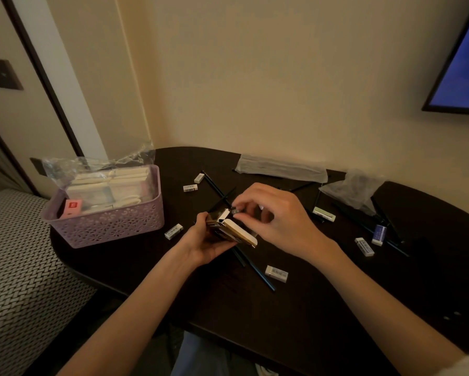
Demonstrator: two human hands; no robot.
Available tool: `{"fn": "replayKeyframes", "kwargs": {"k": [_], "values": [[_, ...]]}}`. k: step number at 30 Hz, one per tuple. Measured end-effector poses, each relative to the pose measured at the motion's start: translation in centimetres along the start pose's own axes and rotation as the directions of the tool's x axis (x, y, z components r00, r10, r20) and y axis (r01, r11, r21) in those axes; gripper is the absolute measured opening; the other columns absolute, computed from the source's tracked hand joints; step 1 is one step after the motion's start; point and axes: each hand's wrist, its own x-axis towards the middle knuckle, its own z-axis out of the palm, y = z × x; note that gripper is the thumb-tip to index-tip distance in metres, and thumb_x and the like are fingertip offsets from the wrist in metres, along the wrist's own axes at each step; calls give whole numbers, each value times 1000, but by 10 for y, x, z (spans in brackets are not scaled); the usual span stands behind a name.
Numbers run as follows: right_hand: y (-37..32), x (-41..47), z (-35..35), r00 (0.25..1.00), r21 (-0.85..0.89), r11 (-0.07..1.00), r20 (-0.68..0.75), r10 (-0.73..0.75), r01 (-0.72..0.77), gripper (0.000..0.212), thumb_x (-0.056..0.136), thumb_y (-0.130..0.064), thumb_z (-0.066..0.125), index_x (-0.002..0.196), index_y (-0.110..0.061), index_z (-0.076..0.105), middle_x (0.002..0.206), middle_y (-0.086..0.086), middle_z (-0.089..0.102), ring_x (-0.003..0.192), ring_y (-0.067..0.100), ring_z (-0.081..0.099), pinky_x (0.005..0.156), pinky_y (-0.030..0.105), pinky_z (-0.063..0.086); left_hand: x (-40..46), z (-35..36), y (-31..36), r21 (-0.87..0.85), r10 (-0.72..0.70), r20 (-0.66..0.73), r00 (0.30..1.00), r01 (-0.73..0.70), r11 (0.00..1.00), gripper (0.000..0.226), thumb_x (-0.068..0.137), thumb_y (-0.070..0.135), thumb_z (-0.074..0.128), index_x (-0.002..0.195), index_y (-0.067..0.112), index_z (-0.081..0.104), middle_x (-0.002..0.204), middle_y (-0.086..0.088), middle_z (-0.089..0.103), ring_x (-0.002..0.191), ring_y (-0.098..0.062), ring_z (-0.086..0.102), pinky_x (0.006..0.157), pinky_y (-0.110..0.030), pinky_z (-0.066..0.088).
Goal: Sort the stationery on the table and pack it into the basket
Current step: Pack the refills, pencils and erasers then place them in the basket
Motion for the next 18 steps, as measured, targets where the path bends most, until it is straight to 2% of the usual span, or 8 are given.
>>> {"fn": "replayKeyframes", "kwargs": {"k": [3, 7, 12, 15, 18], "values": [[-1, 0, -1, 1000, 84, 996, 0, -5, 6, 17, 88, -19, 63, 101, -13, 72, 100, -3, 67, 86, 9, 64, 57, 25, 53, 2, -3, 3, -20, -7, -10, 1000, 7, 1000, 48, 97, 41, 50, 133, 9, 46, 118, -27, 58, 99, -43, 64, 71, -51, 54], [1, 1, -1, 1000, 75, 997, 11, 16, -17, 18, 88, -21, 62, 99, -13, 73, 99, -3, 68, 84, 10, 65, 56, 27, 53, 4, -5, 5, -17, 21, -26, 999, -21, 1000, 47, 97, 42, 49, 133, 11, 46, 119, -27, 58, 99, -43, 63, 68, -51, 54], [7, 6, 3, 999, 12, 1000, 22, 29, -29, 15, 89, -21, 62, 97, -15, 73, 97, -7, 68, 79, 9, 64, 57, 16, 48, 6, -8, 4, -14, 33, -27, 999, -33, 999, 46, 98, 41, 48, 133, 11, 48, 125, -26, 56, 108, -44, 61, 80, -51, 53], [8, 8, 7, 997, 21, 1000, 80, 12, -13, 15, 88, -19, 65, 98, -13, 74, 98, -4, 69, 83, 0, 61, 65, 6, 42, 6, -10, 5, 6, 46, -35, 998, -46, 999, 46, 98, 42, 47, 133, 11, 47, 121, -26, 57, 105, -42, 62, 75, -51, 54], [10, 9, 8, 995, 26, 1000, 98, 9, -12, 17, 88, -22, 63, 99, -14, 74, 99, -5, 69, 87, 0, 62, 68, 4, 40, 7, -13, 9, 7, 48, -55, 997, -47, 999, 48, 97, 43, 49, 135, 14, 44, 118, -27, 59, 99, -42, 64, 65, -52, 56]]}}
